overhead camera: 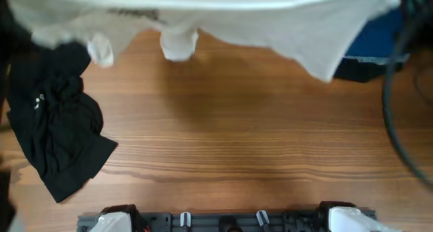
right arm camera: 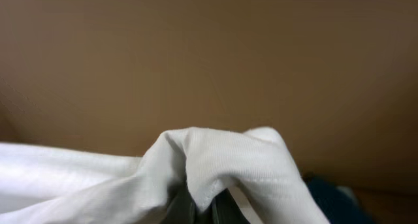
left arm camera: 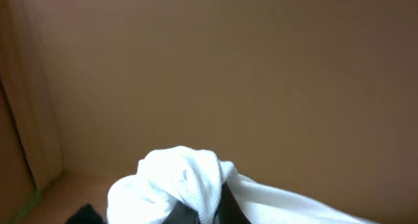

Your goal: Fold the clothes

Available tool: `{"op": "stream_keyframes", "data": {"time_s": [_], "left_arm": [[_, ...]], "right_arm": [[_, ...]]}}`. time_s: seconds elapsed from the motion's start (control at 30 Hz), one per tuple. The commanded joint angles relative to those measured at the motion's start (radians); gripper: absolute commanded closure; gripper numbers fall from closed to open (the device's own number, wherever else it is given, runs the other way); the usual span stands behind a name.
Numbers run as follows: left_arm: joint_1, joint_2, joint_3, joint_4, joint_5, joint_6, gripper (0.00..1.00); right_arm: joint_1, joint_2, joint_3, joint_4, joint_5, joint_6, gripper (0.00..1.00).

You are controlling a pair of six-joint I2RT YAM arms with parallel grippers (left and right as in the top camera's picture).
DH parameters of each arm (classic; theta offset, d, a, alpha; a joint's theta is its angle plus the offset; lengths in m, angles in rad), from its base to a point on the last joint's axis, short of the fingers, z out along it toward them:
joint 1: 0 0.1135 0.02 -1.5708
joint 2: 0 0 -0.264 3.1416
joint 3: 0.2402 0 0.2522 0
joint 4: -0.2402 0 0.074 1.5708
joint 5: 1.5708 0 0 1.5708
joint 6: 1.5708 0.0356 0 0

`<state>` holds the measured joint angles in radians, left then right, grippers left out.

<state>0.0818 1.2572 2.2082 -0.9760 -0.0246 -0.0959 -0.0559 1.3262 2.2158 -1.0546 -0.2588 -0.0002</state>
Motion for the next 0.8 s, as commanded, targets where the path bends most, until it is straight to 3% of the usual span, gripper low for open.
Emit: {"op": "stream_keyframes", "data": {"time_s": [0.0, 0.23, 0.47, 0.77], "left_arm": [[0.010, -0.021, 0.002, -0.008, -0.020, -0.016, 0.96], [0.010, 0.048, 0.002, -0.009, -0.055, -0.016, 0.96], [0.010, 0.249, 0.002, 0.058, -0.055, -0.016, 0.96], [0.027, 0.518, 0.002, 0.470, -0.089, -0.043, 0.96]], "right_arm": [[-0.007, 0.005, -0.002, -0.020, 0.054, -0.026, 0.96], [-0.007, 0.062, -0.002, -0.027, 0.053, -0.026, 0.96], [-0.007, 0.247, -0.002, 0.054, 0.053, -0.026, 0.96], [-0.007, 0.512, -0.002, 0.418, 0.072, 0.043, 0.96]]}}
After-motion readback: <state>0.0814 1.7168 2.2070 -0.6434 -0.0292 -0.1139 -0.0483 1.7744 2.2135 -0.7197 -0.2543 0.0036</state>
